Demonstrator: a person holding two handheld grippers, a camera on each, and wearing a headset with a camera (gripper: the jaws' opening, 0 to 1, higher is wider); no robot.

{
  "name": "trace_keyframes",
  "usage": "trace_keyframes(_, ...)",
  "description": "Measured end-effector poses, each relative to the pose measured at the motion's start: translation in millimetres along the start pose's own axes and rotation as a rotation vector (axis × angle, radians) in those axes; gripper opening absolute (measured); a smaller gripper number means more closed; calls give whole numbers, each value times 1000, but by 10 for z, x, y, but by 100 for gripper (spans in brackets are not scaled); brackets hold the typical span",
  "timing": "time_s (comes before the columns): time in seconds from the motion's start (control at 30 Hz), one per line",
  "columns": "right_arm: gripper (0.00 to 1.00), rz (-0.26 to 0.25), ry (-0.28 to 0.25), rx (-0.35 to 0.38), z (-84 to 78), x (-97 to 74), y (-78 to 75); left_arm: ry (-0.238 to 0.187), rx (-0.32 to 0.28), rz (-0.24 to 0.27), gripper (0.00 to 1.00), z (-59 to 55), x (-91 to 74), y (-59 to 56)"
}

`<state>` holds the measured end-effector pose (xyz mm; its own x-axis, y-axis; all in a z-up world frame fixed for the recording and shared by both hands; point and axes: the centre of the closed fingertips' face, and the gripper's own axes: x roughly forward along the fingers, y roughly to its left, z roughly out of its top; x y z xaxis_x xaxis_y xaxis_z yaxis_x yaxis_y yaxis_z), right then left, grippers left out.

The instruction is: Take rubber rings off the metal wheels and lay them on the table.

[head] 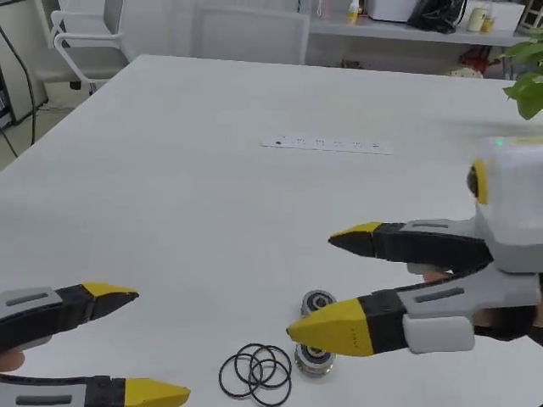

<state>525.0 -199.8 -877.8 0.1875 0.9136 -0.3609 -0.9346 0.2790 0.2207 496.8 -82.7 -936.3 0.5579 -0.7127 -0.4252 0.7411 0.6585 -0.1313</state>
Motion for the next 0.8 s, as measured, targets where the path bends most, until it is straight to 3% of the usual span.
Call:
trace_keyframes(0.13,88,-21,-40,-13,-18,-180,-40,-3,-4,18,76,-5,-23,49)
trace_keyframes(0.3,97,-87,-96,11,-72,-416,-142,-20,-9,39,78,22,-72,111)
trace_keyframes(0.6,99,-209,-128,49,-299,-787,-342,-43,-34,59,79,-11,-113,154)
trace_keyframes(0.8,99,-270,-121,91,-504,-872,-453,-30,-44,68,79,-81,-121,175)
